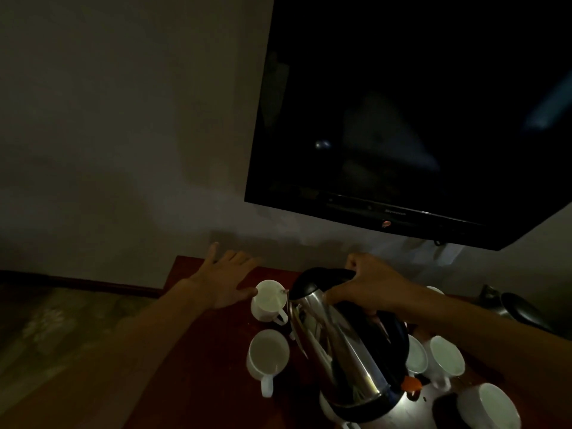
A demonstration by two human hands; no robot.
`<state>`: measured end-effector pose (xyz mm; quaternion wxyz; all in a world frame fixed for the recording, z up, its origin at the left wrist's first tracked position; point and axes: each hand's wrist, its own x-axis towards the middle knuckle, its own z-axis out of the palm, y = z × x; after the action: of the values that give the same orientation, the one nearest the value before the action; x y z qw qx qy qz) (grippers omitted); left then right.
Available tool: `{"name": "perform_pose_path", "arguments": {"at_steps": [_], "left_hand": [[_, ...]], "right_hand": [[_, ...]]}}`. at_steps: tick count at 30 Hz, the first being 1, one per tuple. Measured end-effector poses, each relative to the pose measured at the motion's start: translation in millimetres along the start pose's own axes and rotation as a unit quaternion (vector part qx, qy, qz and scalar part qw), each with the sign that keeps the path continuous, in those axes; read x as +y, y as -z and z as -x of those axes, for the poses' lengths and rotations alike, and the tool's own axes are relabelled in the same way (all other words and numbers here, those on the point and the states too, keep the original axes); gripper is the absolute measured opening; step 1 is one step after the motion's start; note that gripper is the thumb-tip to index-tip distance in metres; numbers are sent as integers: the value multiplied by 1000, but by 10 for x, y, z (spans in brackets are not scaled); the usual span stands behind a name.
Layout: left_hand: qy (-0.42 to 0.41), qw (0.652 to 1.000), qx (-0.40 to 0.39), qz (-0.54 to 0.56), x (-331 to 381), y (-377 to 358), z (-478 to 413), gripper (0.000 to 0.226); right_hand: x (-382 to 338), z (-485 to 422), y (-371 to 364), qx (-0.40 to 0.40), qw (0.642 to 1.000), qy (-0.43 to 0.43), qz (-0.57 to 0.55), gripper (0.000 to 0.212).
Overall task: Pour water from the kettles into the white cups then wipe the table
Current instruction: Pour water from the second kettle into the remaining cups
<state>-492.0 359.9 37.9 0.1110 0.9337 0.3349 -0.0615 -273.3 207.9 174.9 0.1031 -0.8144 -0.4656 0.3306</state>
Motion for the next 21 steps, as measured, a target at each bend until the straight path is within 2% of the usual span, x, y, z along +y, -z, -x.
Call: {"name": "perform_pose_path", "arguments": {"at_steps": [15, 21], "left_hand": [[-4, 1000, -19, 3, -81, -88, -23, 70], [-10, 999, -47, 6, -24, -93, -16, 79]], "right_hand": [[-104, -145, -42, -31, 998, -16, 53, 42], [-144, -163, -37, -36, 997, -20, 62, 42]]}}
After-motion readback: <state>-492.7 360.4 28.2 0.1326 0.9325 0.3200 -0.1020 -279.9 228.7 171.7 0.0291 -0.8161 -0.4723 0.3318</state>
